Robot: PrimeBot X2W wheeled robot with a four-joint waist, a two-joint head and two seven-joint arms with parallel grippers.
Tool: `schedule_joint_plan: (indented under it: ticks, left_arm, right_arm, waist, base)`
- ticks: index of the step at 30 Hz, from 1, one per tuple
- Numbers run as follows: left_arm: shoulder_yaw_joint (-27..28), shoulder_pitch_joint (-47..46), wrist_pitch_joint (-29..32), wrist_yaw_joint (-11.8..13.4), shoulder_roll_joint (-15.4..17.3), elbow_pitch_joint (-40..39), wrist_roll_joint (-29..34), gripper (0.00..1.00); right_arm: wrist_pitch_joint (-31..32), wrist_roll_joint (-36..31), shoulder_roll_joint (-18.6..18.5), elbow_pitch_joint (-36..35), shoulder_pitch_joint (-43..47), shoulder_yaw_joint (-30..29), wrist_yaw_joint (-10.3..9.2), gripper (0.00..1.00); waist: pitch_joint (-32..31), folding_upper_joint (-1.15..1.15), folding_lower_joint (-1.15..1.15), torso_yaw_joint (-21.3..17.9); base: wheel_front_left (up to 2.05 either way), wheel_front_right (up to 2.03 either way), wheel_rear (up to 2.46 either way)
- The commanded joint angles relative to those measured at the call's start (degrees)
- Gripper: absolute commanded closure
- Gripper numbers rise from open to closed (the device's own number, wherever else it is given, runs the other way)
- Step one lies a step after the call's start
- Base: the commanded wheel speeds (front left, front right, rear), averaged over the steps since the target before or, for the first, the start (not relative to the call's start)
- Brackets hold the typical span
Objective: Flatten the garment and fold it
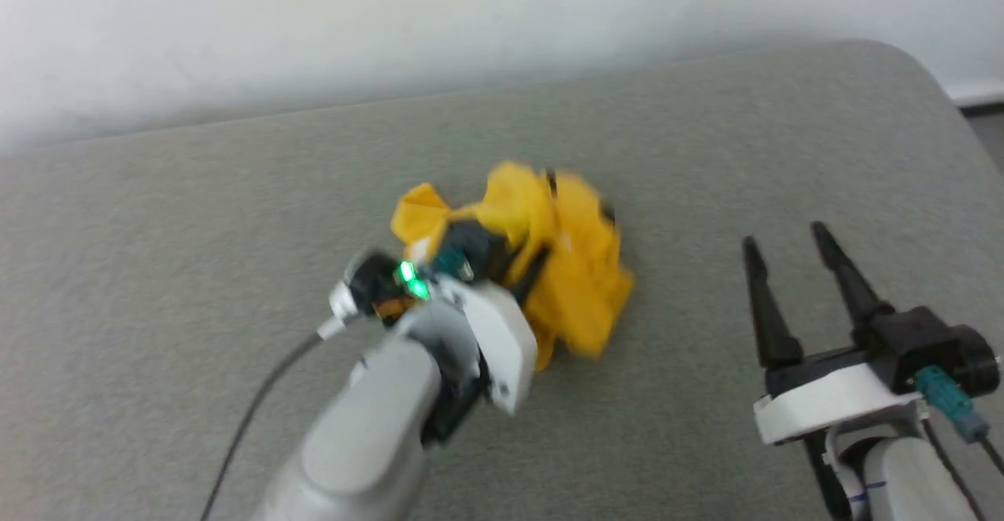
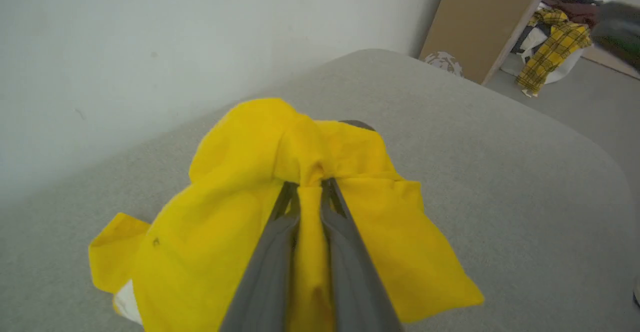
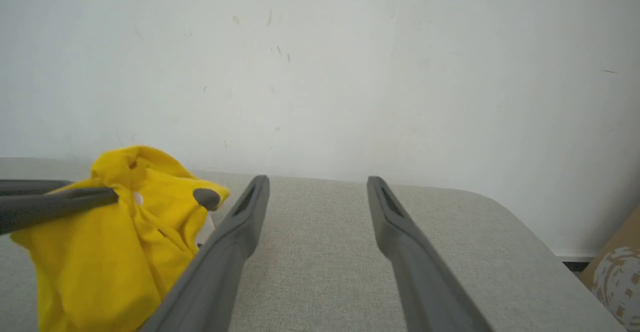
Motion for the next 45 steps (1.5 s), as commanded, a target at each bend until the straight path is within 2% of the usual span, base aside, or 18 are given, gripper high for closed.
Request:
schedule_joint_plan:
  ticks: [1,5,6,7,15,20,27,31,35,41,45]
  left_arm:
    - [-1.57,2.08,-0.21,-0.34,-0.10,2.07,0.68,1.00]
    - [-3.72,3.74,-1.52,-0.61,-0.45,6.11,1.23,1.00]
    - [-3.85,3.68,-2.42,-0.38,-0.42,6.54,1.58,0.60]
    - [-3.83,3.63,-3.30,-0.07,-0.47,6.87,1.76,0.00]
    - [-0.49,2.79,-11.07,1.92,-0.36,5.16,0.13,0.00]
    - [4.50,4.22,-16.29,5.04,1.99,-0.01,-1.61,0.00]
    - [12.17,12.96,-19.48,10.04,6.50,-9.30,-4.03,0.00]
    - [13.92,19.38,-20.15,11.25,7.69,-12.27,-3.76,0.00]
    - [15.91,25.24,-20.37,12.06,6.92,-14.43,-4.39,0.00]
    - [19.66,31.62,-20.41,12.37,3.14,-19.12,-2.57,0.00]
    - [20.73,34.10,-20.42,11.25,1.46,-19.74,-0.53,0.00]
  right_arm:
    - [0.10,0.42,0.31,0.03,0.66,0.98,0.31,0.00]
    - [0.06,1.24,0.32,0.69,1.30,1.92,0.31,0.00]
    - [0.03,1.44,0.32,0.95,1.35,2.25,0.31,0.00]
    - [0.03,1.64,0.27,1.26,1.39,2.62,0.31,0.00]
    - [0.31,2.69,-1.10,3.03,1.51,4.05,0.31,0.00]
    - [1.09,2.86,-1.85,3.03,3.05,3.68,0.31,0.00]
    - [1.78,3.12,-2.05,2.47,5.42,3.24,0.31,0.00]
    - [1.40,3.29,-1.70,2.24,6.92,3.12,0.31,0.00]
    - [1.11,3.46,-1.43,2.45,7.92,3.48,0.31,0.00]
    - [0.38,3.78,-1.16,3.46,8.58,3.68,0.31,0.00]
    - [0.32,3.76,-0.99,3.84,8.84,4.15,0.31,0.00]
  waist:
    - [2.53,0.00,0.00,-4.91]
    - [3.81,0.00,0.00,-5.04]
    - [3.91,0.00,0.00,-4.87]
    - [3.91,0.00,0.00,-4.53]
    - [0.36,0.00,0.00,-0.09]
    - [-3.20,0.00,0.00,3.27]
    - [-6.44,0.00,0.00,6.79]
    - [-7.41,0.00,0.00,8.35]
    - [-7.99,0.00,0.00,8.95]
    - [-7.75,0.00,0.00,9.23]
    - [-7.55,0.00,0.00,9.45]
  base:
    - [0.00,0.00,0.00]
    - [0.00,0.00,0.00]
    - [0.00,0.00,0.00]
    - [0.00,0.00,0.00]
    - [0.00,0.00,0.00]
    - [0.00,0.00,0.00]
    - [0.00,0.00,0.00]
    - [0.00,0.00,0.00]
    - [0.00,0.00,0.00]
    - [0.00,0.00,0.00]
    - [0.00,0.00,0.00]
